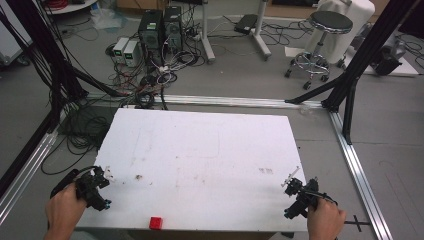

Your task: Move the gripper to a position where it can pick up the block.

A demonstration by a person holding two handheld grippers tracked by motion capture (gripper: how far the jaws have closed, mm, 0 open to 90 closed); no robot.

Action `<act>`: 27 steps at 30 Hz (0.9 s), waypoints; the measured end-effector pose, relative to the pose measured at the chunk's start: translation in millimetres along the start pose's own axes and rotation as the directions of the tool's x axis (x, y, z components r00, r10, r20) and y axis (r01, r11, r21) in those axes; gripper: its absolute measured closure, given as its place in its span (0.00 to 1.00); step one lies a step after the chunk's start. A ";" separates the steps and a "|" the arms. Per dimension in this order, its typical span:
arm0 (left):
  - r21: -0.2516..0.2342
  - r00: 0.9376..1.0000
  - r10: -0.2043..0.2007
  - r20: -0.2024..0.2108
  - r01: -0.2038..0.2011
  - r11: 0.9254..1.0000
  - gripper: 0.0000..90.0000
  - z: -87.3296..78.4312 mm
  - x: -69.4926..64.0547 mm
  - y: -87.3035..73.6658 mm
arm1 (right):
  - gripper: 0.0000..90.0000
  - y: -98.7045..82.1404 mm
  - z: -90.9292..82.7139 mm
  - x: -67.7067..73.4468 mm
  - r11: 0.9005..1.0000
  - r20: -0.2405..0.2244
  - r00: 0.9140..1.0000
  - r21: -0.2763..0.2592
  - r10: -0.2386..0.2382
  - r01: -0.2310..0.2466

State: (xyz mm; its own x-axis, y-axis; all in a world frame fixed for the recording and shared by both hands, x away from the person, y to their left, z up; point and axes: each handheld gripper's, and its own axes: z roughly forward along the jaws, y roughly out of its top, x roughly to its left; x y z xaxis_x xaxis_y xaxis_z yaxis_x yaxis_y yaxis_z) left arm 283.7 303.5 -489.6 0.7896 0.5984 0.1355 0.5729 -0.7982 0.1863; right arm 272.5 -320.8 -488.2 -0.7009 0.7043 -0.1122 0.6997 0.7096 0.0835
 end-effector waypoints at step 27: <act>-0.090 0.999 0.012 0.034 -0.009 0.996 0.22 -3.1 6.2 -7.0 | 0.02 -0.8 -2.4 1.3 1.000 -0.004 1.000 -0.010 -0.009 0.009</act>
State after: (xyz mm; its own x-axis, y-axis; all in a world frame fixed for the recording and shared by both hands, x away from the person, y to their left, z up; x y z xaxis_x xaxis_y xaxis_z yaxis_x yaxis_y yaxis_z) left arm 283.9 313.1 -487.0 0.8036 0.5858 0.1051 0.5434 -0.7943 0.2717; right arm 270.6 -320.4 -486.0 -0.7079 0.6978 -0.1091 0.6918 0.7162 0.0920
